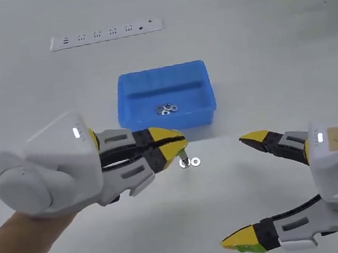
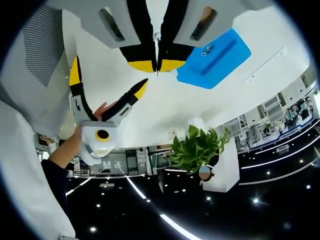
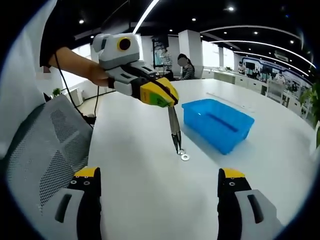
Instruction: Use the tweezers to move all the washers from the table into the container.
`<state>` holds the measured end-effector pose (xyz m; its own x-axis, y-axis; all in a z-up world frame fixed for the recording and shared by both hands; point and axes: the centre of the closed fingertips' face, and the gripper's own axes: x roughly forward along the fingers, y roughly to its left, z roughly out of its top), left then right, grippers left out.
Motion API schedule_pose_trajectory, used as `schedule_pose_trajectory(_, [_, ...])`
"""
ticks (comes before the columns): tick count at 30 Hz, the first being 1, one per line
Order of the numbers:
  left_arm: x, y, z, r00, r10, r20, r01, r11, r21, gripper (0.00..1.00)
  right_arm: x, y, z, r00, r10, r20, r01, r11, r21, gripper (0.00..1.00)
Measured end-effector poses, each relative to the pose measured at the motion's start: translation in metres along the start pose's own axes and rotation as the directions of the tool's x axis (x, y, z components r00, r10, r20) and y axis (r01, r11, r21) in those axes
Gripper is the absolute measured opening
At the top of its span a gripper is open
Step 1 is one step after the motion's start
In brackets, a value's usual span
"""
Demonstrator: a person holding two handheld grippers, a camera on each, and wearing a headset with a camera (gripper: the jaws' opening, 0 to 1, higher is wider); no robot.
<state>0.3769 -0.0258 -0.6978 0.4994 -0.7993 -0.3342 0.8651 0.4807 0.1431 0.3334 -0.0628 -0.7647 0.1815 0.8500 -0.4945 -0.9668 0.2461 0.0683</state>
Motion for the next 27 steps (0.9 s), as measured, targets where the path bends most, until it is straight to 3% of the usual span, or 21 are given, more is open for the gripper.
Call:
schedule_pose_trajectory(9, [-0.002,0.000,-0.004,0.9996,-0.026,-0.013,0.026,1.000,-0.006,0.05,0.002,0.005,-0.005,0.9999,0.008,-0.015,-0.007,1.000,0.015,0.97])
schedule_pose_trajectory(14, [-0.003,-0.004,-0.004,0.9932,-0.096,-0.066,0.097,0.995,0.011,0.05,0.005,0.001,0.003,0.9999,0.001,0.010,-0.002,0.999,0.035,0.95])
schedule_pose_trajectory(16, [-0.001,-0.008,-0.003,0.9878,-0.131,-0.085,0.133,0.991,0.025,0.05,0.011,-0.002,0.008,0.9999,0.005,0.016,-0.006,0.999,0.033,0.94])
schedule_pose_trajectory(20, [0.005,-0.008,0.000,0.9777,-0.175,-0.116,0.176,0.984,-0.005,0.05,0.028,-0.006,0.023,0.9991,0.041,0.014,-0.041,0.999,-0.034,0.93])
schedule_pose_trajectory(27, [0.012,0.002,0.000,0.9727,-0.188,-0.136,0.187,0.982,-0.020,0.05,0.056,-0.011,0.037,0.9955,0.095,0.003,-0.094,0.991,-0.097,0.86])
